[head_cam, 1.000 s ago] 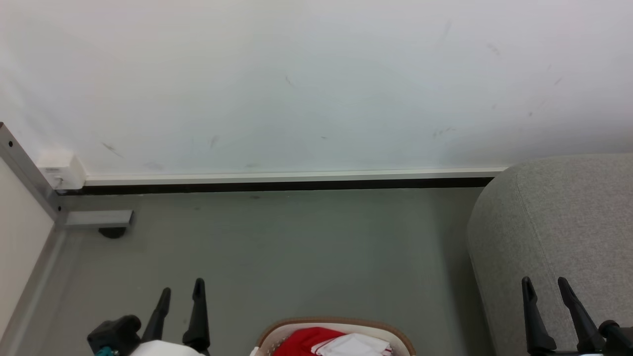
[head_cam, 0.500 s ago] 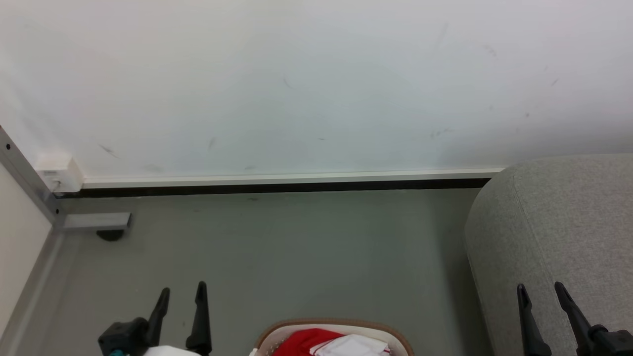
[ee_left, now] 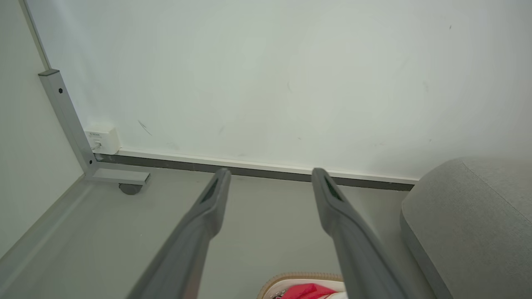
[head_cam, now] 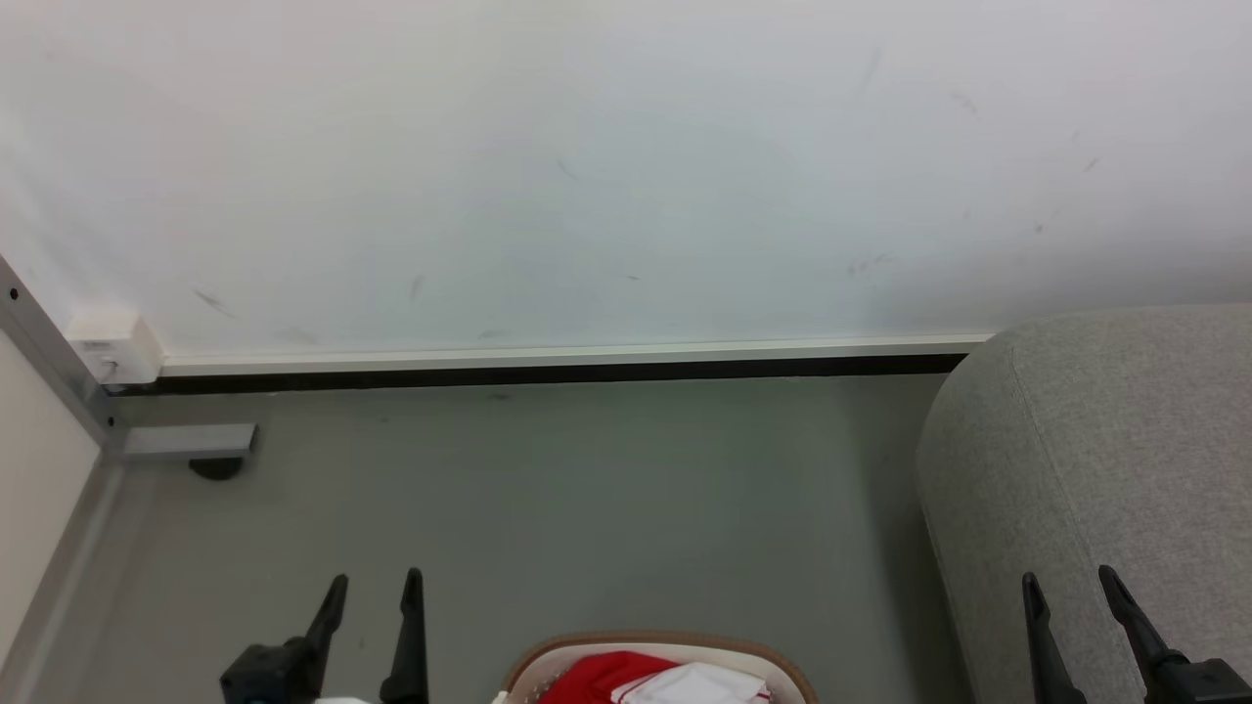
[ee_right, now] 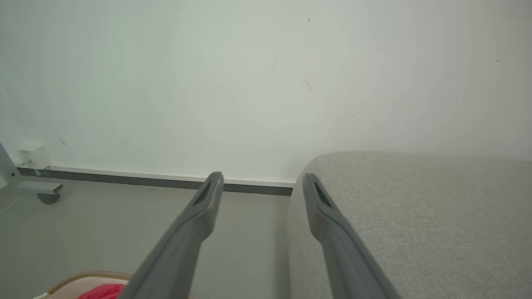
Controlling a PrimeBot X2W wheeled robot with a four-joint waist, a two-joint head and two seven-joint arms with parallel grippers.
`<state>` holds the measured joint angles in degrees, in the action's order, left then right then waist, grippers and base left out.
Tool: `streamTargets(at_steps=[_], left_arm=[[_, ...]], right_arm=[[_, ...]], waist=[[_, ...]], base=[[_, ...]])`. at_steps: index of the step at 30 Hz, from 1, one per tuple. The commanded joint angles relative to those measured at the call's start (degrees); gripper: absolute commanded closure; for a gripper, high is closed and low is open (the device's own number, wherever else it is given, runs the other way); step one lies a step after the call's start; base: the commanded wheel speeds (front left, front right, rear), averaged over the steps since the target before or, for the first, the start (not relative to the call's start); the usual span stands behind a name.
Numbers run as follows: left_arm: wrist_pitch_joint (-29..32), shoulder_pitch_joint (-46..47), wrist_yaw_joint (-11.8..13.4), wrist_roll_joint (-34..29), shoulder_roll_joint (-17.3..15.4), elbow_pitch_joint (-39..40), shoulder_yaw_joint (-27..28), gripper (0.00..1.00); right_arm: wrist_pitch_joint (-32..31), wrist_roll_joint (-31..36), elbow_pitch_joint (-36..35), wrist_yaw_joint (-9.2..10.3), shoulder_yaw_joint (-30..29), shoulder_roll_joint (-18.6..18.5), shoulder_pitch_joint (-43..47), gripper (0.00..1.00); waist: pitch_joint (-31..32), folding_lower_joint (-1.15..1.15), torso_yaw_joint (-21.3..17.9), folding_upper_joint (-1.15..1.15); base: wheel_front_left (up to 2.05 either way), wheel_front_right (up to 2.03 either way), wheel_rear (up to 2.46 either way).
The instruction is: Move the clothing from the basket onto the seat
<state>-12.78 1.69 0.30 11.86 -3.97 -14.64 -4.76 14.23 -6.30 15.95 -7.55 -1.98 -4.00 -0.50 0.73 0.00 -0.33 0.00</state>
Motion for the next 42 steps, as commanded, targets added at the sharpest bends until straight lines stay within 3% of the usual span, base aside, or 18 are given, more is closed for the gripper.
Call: streamTargets(at_steps=[1,17,23,29,33,42], left_arm=[[-0.85,-0.47,-0.13,-1.33,-0.05,-0.13,0.06,0.00],[-2.20,-0.67,-1.13,-7.63,0.48,-0.77,0.25,0.00],[-2.39,0.78,-2.82,-7.21,0.71,-0.96,-1.17,0.00],[-2.36,3.46,-5.15,-6.36,0.86,-6.34,-6.16,0.00],[0.74,6.70,-6.67,-5.58,0.93,-12.08,-11.92,0.00],[7.94,15.57,-6.12,-1.70,0.93,-21.94,-20.91,0.00]], right_arm=[[0.51,1.58,0.07,0.10,-0.40,-0.11,0.39,0.00],[0.89,7.88,0.55,0.12,-1.38,1.12,-0.15,0.00],[0.89,8.77,-0.15,0.12,-0.72,1.22,-0.93,0.00],[0.88,8.13,-1.45,0.13,0.85,1.19,-2.01,0.00],[0.88,8.27,-2.43,0.13,1.79,1.19,-2.70,0.00],[0.88,7.68,-5.27,0.12,3.29,1.19,-6.71,0.00]], waist=[[-0.03,0.00,-0.04,0.00],[-0.41,0.00,-1.37,0.00],[-1.14,0.00,-3.04,0.00],[-2.84,0.00,-5.69,0.00],[-4.55,0.00,-7.19,0.00],[-12.66,0.00,-9.70,0.00]], base=[[0.00,0.00,0.00],[0.00,0.00,0.00],[0.00,0.00,0.00],[0.00,0.00,0.00],[0.00,0.00,0.00],[0.00,0.00,0.00]])
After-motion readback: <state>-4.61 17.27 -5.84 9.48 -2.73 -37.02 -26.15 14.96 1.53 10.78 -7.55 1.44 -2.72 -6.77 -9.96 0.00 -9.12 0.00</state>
